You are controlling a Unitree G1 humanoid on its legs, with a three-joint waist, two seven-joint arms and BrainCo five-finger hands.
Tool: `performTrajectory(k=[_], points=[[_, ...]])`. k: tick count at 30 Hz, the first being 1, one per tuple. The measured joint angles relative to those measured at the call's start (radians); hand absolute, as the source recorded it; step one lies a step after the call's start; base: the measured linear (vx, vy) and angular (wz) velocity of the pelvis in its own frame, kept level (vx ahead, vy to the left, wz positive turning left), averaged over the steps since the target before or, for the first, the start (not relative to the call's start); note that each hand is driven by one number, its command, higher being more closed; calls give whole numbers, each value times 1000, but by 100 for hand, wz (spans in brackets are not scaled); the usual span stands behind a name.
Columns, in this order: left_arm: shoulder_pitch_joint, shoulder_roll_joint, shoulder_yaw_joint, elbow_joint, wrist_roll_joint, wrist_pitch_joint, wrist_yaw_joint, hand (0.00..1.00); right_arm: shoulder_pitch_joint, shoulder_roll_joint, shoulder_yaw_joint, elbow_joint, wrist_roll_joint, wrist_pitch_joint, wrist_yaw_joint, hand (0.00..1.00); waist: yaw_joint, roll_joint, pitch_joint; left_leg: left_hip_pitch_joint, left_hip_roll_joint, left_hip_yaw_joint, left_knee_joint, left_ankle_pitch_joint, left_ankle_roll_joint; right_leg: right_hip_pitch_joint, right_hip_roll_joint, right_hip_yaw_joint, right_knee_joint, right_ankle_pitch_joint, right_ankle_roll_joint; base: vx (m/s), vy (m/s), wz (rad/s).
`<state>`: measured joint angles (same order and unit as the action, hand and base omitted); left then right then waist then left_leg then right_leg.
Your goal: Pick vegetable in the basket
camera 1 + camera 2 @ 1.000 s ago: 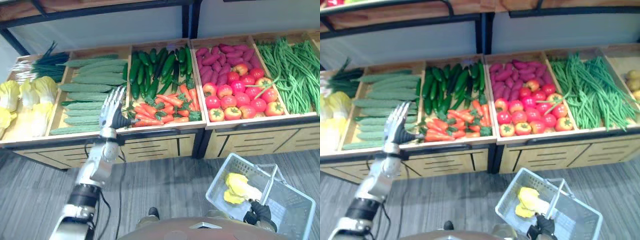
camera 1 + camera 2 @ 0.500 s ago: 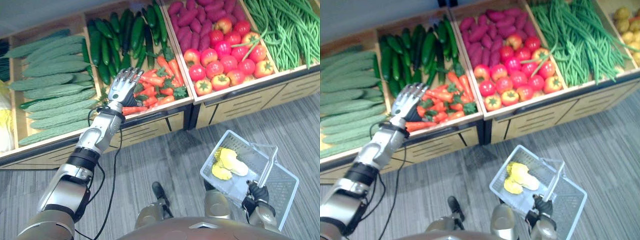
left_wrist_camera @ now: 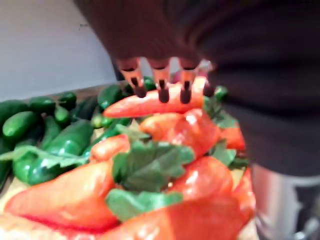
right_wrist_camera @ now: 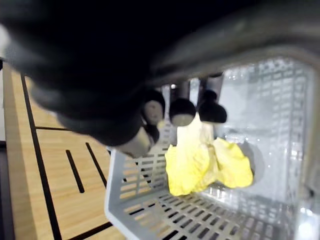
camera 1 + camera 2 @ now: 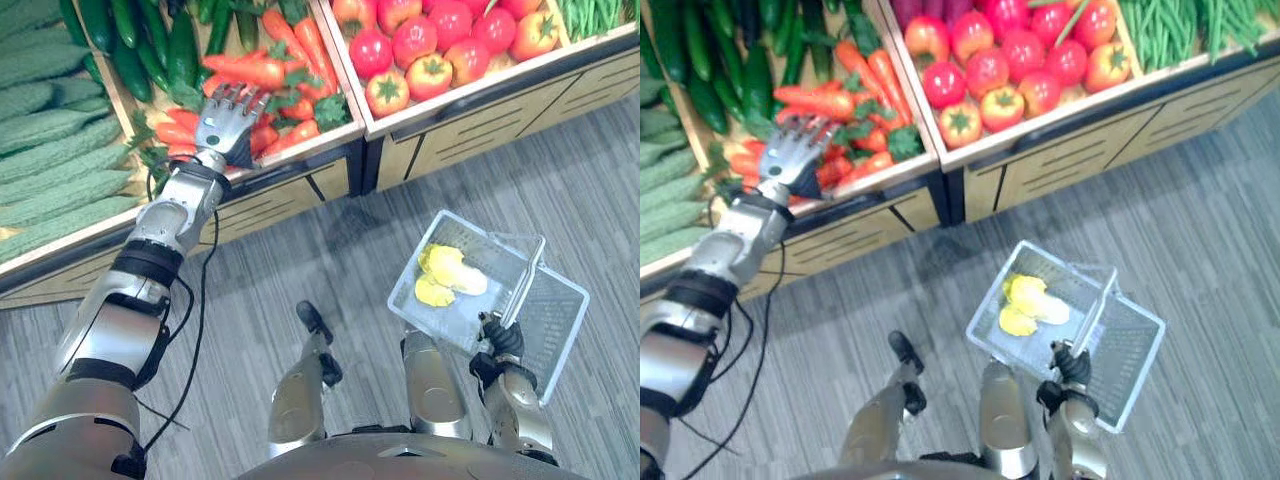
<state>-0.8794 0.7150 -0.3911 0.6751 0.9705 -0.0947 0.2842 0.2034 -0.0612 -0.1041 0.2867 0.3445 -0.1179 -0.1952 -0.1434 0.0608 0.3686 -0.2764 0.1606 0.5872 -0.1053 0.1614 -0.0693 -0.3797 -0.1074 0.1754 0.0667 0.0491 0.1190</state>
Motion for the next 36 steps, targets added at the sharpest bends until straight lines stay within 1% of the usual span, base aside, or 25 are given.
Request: performTrajectory(k=[1,3,4,5,7,8,9,12,18,20,27,30,32,36], points=[[-6,1,3,13,0,5,1,0,1,0,10,-12,11,0,0,100,1,-3,2,-1,5,19,0,1,0,-2,0,0,0,0,0,2,11,5],[-22,5,21,20,0,12,-1,0,5,1,32,-47,28,-6,1,100,15,-13,8,-9,11,58,0,5,3,-20,0,3,0,5,3,-6,4,-3],[-43,5,30,21,0,14,-3,100,12,1,41,-80,29,-13,4,100,33,-18,11,-28,14,86,0,9,4,-42,-1,6,-4,9,6,-16,5,-4],[-47,5,36,24,-1,17,-3,100,12,1,44,-86,30,-15,7,100,37,-20,12,-33,17,97,0,12,5,-47,-1,6,-7,12,6,-16,5,-4],[-49,4,59,25,-1,33,-2,100,11,1,62,-112,38,-21,18,100,47,-36,21,-39,21,120,0,16,9,-55,-2,8,-18,22,6,-11,8,-7],[-62,0,71,31,-1,51,1,100,12,1,80,-129,49,-28,25,100,46,-51,30,-41,21,123,0,18,8,-58,-2,8,-19,24,7,-8,6,-10],[-97,0,74,48,1,63,2,100,12,2,98,-153,64,-31,34,100,44,-68,39,-47,23,134,0,20,9,-66,-1,8,-19,29,9,-6,2,-7],[-148,-2,88,68,0,84,0,100,14,2,131,-196,74,-33,43,100,29,-93,52,-59,25,147,0,24,12,-73,-1,14,-38,45,15,23,0,-8],[-161,-14,110,63,1,80,6,100,65,1,166,-234,84,-51,67,100,26,-91,51,-56,44,150,1,36,20,-72,16,13,-41,60,26,81,-5,-5],[-165,-14,117,65,1,81,5,100,69,1,174,-234,102,-53,73,100,25,-91,51,-56,50,146,6,40,19,-71,21,5,-41,62,25,80,-2,0],[-164,-15,114,91,4,78,-4,100,69,-2,193,-245,104,-56,74,100,27,-86,49,-55,61,145,6,44,15,-71,31,2,-41,63,24,25,-2,0],[-161,-12,86,95,8,70,-17,100,70,-28,193,-254,116,-56,74,100,27,-74,42,-54,63,145,6,46,16,-68,32,1,-40,63,24,0,0,0],[-160,-8,64,95,32,63,-18,100,70,-42,190,-255,126,-56,74,100,29,-66,37,-48,64,146,5,45,15,-63,33,0,-39,63,24,0,0,0],[-159,5,45,87,36,57,-17,100,71,-43,191,-258,145,-56,75,100,28,-57,32,-20,66,146,1,36,7,-33,32,-12,-39,62,23,0,0,0]])
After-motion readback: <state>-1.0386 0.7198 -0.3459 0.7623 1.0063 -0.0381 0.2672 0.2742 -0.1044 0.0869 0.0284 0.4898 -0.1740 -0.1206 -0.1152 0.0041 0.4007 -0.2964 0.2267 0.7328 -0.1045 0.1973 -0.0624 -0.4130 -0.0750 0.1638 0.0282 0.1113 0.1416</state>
